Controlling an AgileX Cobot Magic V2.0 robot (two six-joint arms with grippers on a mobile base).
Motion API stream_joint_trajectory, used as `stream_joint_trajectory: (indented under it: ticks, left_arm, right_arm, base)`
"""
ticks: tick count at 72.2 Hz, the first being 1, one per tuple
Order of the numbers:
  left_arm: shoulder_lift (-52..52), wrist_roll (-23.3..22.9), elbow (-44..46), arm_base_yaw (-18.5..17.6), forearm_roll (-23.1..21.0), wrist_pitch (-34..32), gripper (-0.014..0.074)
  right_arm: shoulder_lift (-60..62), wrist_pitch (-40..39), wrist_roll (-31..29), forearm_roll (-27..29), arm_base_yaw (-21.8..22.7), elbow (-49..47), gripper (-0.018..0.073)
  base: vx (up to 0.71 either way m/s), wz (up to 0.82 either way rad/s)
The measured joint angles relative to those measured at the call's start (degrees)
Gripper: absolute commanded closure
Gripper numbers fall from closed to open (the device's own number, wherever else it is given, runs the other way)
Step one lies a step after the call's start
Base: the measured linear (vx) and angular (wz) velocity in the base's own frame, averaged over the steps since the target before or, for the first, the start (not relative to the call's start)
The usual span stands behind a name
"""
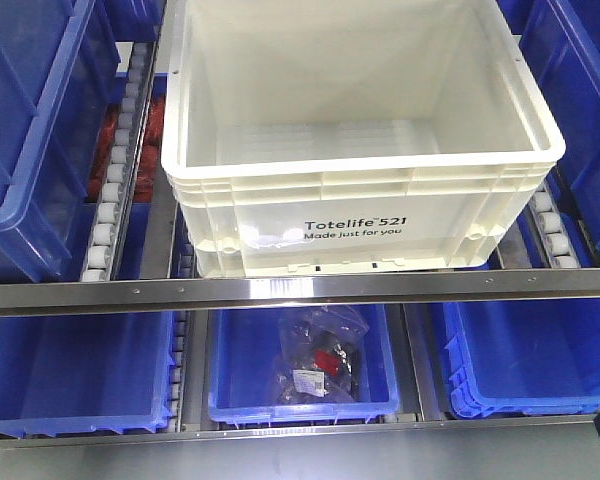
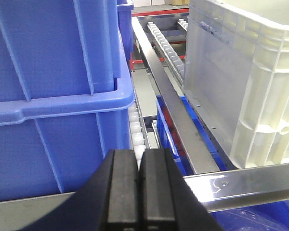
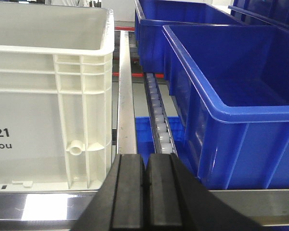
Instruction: Place moving items into box and shelve
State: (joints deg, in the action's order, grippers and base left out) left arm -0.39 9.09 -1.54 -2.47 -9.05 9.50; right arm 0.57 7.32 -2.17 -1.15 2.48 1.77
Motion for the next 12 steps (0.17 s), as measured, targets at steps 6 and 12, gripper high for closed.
stream_joint_trajectory:
  ticks: [6, 12]
  left_arm:
    - [0.0, 0.0, 0.0, 0.0, 0.0, 0.0, 0.0603]
    - [0.0, 0.0, 0.0, 0.0, 0.0, 0.0, 0.0603]
  right_arm:
    - [0.0, 0.0, 0.0, 0.0, 0.0, 0.0, 0.0565]
    - [0.0, 0.0, 0.0, 0.0, 0.0, 0.0, 0.0565]
  base:
    - [0.0, 0.0]
    - [0.0, 0.0]
